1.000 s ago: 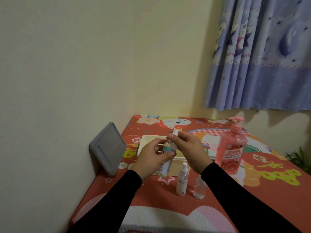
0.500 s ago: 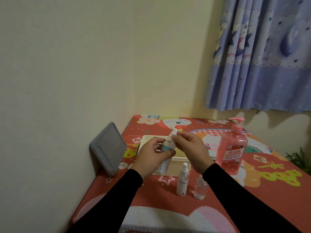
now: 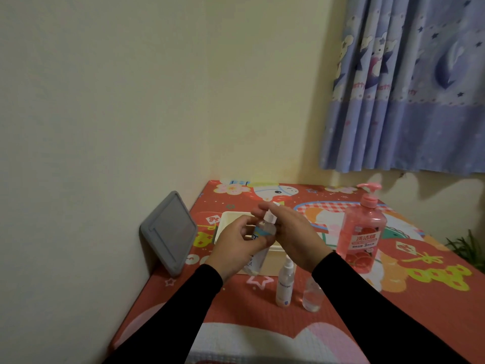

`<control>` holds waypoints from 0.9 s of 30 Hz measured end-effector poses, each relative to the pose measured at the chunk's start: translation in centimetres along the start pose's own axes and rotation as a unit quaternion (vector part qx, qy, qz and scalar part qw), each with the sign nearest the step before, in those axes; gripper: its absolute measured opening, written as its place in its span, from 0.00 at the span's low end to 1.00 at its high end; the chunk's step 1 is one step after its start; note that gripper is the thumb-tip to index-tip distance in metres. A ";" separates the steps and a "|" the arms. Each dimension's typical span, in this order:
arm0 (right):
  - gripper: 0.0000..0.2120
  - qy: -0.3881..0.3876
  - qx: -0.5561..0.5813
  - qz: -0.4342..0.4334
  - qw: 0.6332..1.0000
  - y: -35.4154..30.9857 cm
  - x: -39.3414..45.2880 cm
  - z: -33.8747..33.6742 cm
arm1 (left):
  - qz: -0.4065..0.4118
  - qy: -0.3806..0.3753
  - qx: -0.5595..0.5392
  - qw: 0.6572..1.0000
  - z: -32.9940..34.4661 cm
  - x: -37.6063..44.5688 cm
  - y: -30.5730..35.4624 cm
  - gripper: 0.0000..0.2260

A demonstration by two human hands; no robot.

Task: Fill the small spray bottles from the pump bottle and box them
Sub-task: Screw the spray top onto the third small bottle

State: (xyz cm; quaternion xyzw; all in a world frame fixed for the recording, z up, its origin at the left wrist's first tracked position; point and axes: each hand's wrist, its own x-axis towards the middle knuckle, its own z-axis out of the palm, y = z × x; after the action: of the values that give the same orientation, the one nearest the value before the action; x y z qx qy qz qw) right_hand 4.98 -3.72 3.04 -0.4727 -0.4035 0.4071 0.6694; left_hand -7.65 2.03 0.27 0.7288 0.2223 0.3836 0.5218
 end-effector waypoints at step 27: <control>0.10 -0.111 -0.138 -0.033 0.984 -1.8 0.5 -2.0 | -0.066 -0.160 -0.061 0.983 -1.4 1.1 0.5 0.08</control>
State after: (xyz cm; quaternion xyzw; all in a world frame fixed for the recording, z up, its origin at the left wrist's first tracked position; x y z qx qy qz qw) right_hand 7.31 -4.33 4.43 -0.4988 -0.5432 0.3751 0.5616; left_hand -8.19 3.47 1.32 0.7315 0.1598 0.2400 0.6179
